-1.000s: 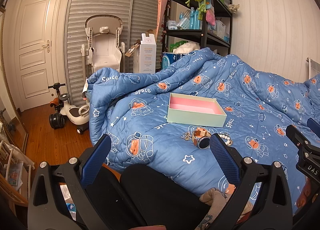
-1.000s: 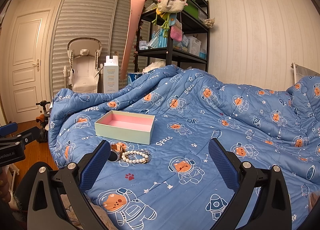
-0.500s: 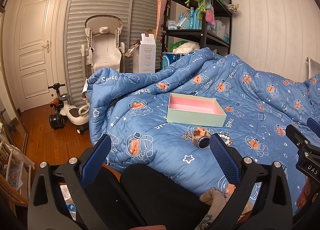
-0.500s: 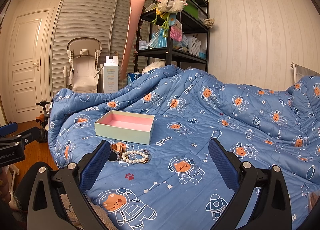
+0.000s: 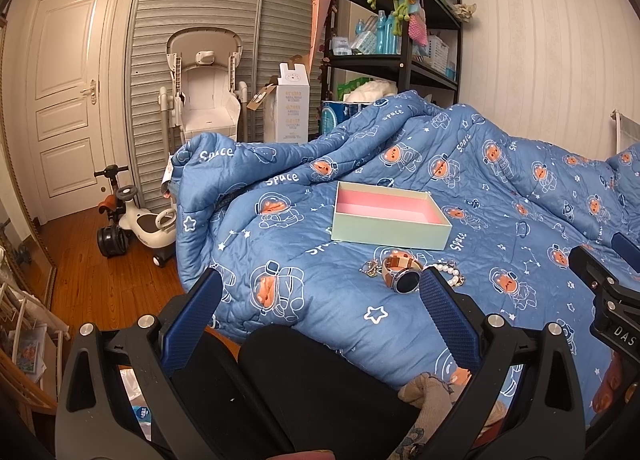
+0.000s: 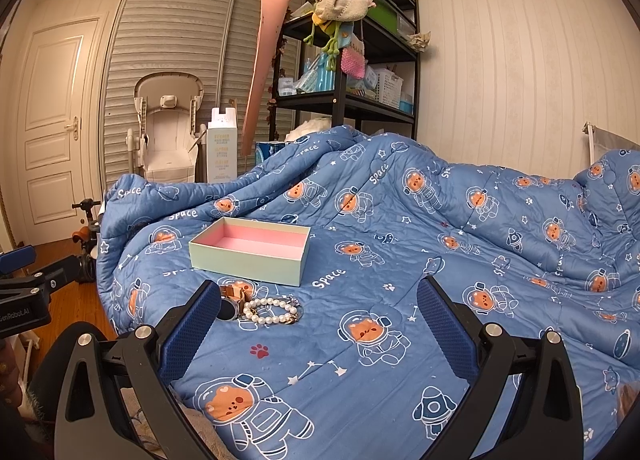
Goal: Organize jewelry
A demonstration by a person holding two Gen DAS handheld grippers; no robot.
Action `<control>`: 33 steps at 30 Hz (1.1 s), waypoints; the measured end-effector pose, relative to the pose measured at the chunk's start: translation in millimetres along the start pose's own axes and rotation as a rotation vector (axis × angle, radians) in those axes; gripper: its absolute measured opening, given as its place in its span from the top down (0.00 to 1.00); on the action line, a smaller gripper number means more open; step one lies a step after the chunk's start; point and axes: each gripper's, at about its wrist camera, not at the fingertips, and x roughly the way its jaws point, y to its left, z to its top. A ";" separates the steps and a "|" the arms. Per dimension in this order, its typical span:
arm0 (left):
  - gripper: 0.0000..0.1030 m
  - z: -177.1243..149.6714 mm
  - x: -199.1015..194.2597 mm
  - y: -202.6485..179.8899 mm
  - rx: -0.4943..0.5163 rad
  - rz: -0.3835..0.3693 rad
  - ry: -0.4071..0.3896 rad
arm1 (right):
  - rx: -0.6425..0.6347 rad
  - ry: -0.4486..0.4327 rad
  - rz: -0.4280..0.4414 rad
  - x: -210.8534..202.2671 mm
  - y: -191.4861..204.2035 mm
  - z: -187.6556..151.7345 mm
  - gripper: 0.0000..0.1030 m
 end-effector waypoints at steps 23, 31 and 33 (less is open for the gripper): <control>0.13 5.8 121.4 -34.7 0.141 -0.272 0.317 | -0.097 0.498 0.309 138.9 0.5 -19.2 0.06; 0.34 -8.1 159.4 -42.4 0.143 -0.309 0.415 | -0.141 0.538 0.420 168.9 8.8 -16.7 0.12; 0.35 -7.6 167.0 -38.9 0.112 -0.316 0.431 | -0.142 0.555 0.460 175.9 9.2 -16.2 0.16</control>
